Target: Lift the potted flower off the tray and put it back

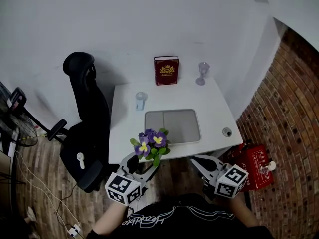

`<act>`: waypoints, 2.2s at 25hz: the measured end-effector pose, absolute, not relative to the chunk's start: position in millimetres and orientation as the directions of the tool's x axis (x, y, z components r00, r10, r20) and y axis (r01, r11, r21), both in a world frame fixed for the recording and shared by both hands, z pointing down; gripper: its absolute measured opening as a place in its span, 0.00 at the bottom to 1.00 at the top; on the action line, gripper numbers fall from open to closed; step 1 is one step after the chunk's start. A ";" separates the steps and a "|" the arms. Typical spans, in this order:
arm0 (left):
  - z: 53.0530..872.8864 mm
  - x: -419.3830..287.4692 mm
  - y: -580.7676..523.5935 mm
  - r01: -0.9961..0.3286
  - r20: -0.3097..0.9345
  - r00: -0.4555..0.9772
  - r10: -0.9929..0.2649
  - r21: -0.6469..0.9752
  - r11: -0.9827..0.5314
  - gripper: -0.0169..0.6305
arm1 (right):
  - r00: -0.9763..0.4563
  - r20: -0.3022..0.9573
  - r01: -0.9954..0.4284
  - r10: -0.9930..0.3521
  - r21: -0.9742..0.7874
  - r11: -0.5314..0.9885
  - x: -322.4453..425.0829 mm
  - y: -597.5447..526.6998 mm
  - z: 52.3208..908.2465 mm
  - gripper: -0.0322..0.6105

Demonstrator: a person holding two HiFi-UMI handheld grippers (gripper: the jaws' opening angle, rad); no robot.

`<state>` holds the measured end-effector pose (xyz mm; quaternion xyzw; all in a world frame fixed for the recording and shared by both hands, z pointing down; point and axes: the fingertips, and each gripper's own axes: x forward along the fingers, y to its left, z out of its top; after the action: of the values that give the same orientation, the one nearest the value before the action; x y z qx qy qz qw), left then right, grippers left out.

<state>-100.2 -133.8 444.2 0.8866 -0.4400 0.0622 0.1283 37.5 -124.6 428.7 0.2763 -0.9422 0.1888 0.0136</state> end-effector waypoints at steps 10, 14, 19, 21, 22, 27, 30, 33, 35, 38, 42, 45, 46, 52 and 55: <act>454.7 -102.5 -163.2 -0.817 0.219 0.576 -0.787 0.166 -0.552 0.51 | -0.830 0.140 -0.551 -0.539 -0.353 0.756 45.6 -128.7 433.0 0.05; 463.4 -103.7 -181.1 -0.832 0.234 0.555 -0.798 0.138 -0.538 0.51 | -0.821 0.146 -0.564 -0.552 -0.357 0.745 49.4 -133.8 434.1 0.05; 483.9 -104.9 -204.8 -0.854 0.268 0.518 -0.812 0.113 -0.508 0.51 | -0.807 0.160 -0.585 -0.569 -0.354 0.730 53.5 -140.0 433.8 0.05; 494.8 -104.9 -214.6 -0.858 0.282 0.512 -0.812 0.112 -0.502 0.50 | -0.802 0.162 -0.592 -0.575 -0.351 0.726 55.9 -143.9 433.5 0.05; 500.1 -104.6 -219.4 -0.859 0.287 0.509 -0.811 0.111 -0.500 0.50 | -0.799 0.164 -0.595 -0.578 -0.349 0.724 57.2 -145.9 433.7 0.05; 527.6 -102.2 -241.6 -0.862 0.312 0.504 -0.805 0.121 -0.493 0.50 | -0.785 0.170 -0.613 -0.595 -0.346 0.710 61.6 -157.8 435.6 0.05; 543.8 -103.3 -253.4 -0.866 0.335 0.496 -0.801 0.120 -0.486 0.50 | -0.784 0.169 -0.615 -0.597 -0.348 0.708 61.3 -166.5 437.4 0.05; 557.4 -104.9 -262.0 -0.870 0.356 0.486 -0.798 0.113 -0.480 0.50 | -0.782 0.176 -0.617 -0.598 -0.352 0.704 62.8 -172.2 442.2 0.05; 564.0 -106.3 -266.5 -0.874 0.365 0.478 -0.799 0.107 -0.474 0.50 | -0.780 0.179 -0.620 -0.600 -0.353 0.700 64.3 -177.0 444.3 0.05; 574.5 -109.2 -272.6 -0.877 0.378 0.471 -0.797 0.110 -0.467 0.50 | -0.780 0.180 -0.620 -0.599 -0.349 0.703 62.2 -183.3 445.1 0.05; 589.4 -109.5 -277.9 -0.876 0.391 0.476 -0.788 0.125 -0.467 0.50 | -0.788 0.188 -0.612 -0.586 -0.339 0.714 59.1 -188.6 446.7 0.05; 599.7 -111.1 -280.3 -0.878 0.409 0.469 -0.783 0.122 -0.463 0.50 | -0.792 0.182 -0.608 -0.583 -0.330 0.722 57.5 -193.4 444.5 0.05; 603.9 -112.2 -280.4 -0.880 0.418 0.466 -0.780 0.123 -0.459 0.50 | -0.793 0.180 -0.606 -0.582 -0.328 0.725 56.7 -194.8 443.9 0.05; 614.5 -112.9 -278.3 -0.881 0.425 0.463 -0.777 0.124 -0.457 0.50 | -0.804 0.186 -0.592 -0.564 -0.334 0.734 52.8 -196.8 449.1 0.05; 617.1 -114.2 -278.3 -0.884 0.436 0.459 -0.775 0.139 -0.445 0.50 | -0.810 0.194 -0.585 -0.554 -0.341 0.735 48.9 -197.4 451.6 0.05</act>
<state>-114.2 -278.3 617.1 0.8357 -0.4963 0.1561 0.1760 48.9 -197.4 451.6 0.3060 -0.9307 0.1965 0.0398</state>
